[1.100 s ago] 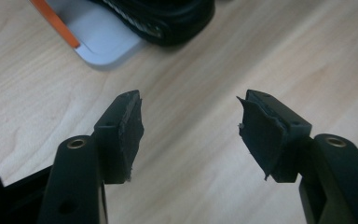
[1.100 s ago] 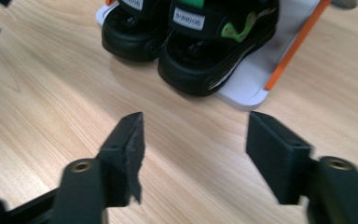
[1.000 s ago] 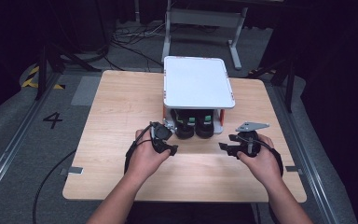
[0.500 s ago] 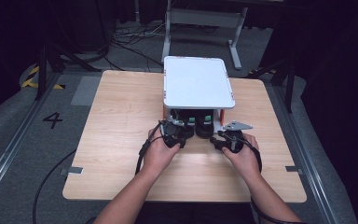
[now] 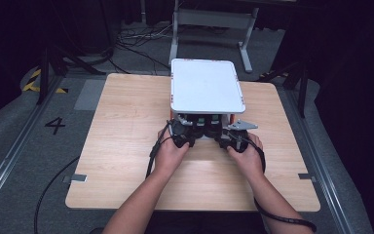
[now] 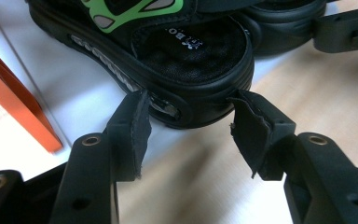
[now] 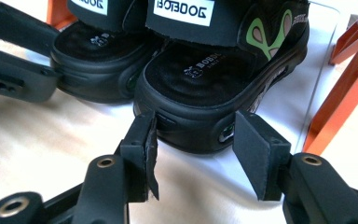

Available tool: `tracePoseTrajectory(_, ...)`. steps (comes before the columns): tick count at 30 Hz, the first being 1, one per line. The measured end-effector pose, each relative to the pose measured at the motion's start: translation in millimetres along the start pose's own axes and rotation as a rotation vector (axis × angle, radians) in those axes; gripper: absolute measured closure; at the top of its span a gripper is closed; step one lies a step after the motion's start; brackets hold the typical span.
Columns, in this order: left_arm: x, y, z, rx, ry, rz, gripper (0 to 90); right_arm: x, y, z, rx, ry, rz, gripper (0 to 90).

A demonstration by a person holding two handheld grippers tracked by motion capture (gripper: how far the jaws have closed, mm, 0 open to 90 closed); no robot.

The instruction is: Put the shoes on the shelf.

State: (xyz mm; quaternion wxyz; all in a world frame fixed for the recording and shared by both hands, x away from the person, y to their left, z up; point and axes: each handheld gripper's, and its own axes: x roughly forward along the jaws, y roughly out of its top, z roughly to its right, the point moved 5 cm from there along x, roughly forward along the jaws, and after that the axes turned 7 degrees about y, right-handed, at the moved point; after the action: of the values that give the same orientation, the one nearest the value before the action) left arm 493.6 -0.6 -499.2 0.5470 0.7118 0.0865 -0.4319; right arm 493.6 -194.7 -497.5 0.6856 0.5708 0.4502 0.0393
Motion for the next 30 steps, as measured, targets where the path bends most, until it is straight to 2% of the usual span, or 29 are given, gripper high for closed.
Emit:
tracePoseTrajectory(1,1.9,0.7,-0.9,-0.010,0.004,0.004,47.4,2.7,2.4,2.7,0.005,0.001,0.002,50.8)
tracePoseTrajectory(4,7.5,7.8,-7.3,0.018,0.016,0.027,48.4,9.3,7.5,8.8,0.005,-0.007,0.006,51.1)
tracePoseTrajectory(6,8.4,11.2,-9.9,0.007,0.038,0.039,50.7,13.2,9.6,11.0,0.001,-0.012,0.015,51.2)
tracePoseTrajectory(7,10.0,13.2,-11.8,-0.004,0.045,0.062,51.7,14.9,10.4,11.6,0.001,-0.015,0.020,51.0)
tracePoseTrajectory(8,11.8,13.4,-14.1,-0.007,0.065,0.070,53.5,17.8,11.6,12.3,0.003,-0.021,0.028,50.9)
tracePoseTrajectory(9,14.6,13.2,-15.3,-0.014,0.092,0.070,54.3,21.1,12.9,14.1,-0.019,-0.024,0.038,50.4)
tracePoseTrajectory(11,18.0,13.3,-16.7,-0.022,0.082,0.068,54.3,25.7,14.9,15.9,-0.028,-0.036,0.044,50.0)
tracePoseTrajectory(13,20.1,14.7,-17.6,-0.022,0.097,0.088,51.7,30.0,16.7,18.6,-0.049,-0.047,0.051,49.2)
tracePoseTrajectory(15,20.2,14.7,-17.5,-0.028,0.101,0.088,50.5,31.2,16.6,19.4,-0.052,-0.046,0.055,48.7)
tracePoseTrajectory(17,19.0,14.3,-15.3,-0.035,0.081,0.088,48.2,26.7,15.1,19.6,-0.060,-0.056,0.032,49.2)
tracePoseTrajectory(18,19.0,14.3,-15.3,-0.035,0.081,0.088,47.5,26.7,15.1,19.6,-0.060,-0.056,0.032,49.2)
tracePoseTrajectory(20,14.9,11.4,-11.4,-0.048,0.048,0.070,45.8,19.1,14.0,17.7,-0.073,-0.058,0.036,46.2)
tracePoseTrajectory(21,12.6,8.5,-7.9,-0.052,0.036,0.049,43.5,15.2,13.3,16.2,-0.072,-0.052,0.045,45.1)
tracePoseTrajectory(22,10.2,5.2,-5.3,-0.033,0.023,0.021,41.3,11.2,11.8,14.7,-0.069,-0.052,0.050,43.7)
tracePoseTrajectory(24,0.4,0.3,-0.7,-0.047,0.025,0.010,40.3,2.8,8.4,11.4,-0.075,-0.049,0.046,42.9)
tracePoseTrajectory(25,-4.7,-0.6,1.0,-0.052,0.004,0.013,40.2,-2.2,7.6,9.1,-0.080,-0.048,0.047,42.8)
tracePoseTrajectory(30,-38.5,-0.7,4.8,-0.010,0.019,0.027,35.6,-32.0,10.4,-1.2,-0.080,-0.023,0.074,40.2)
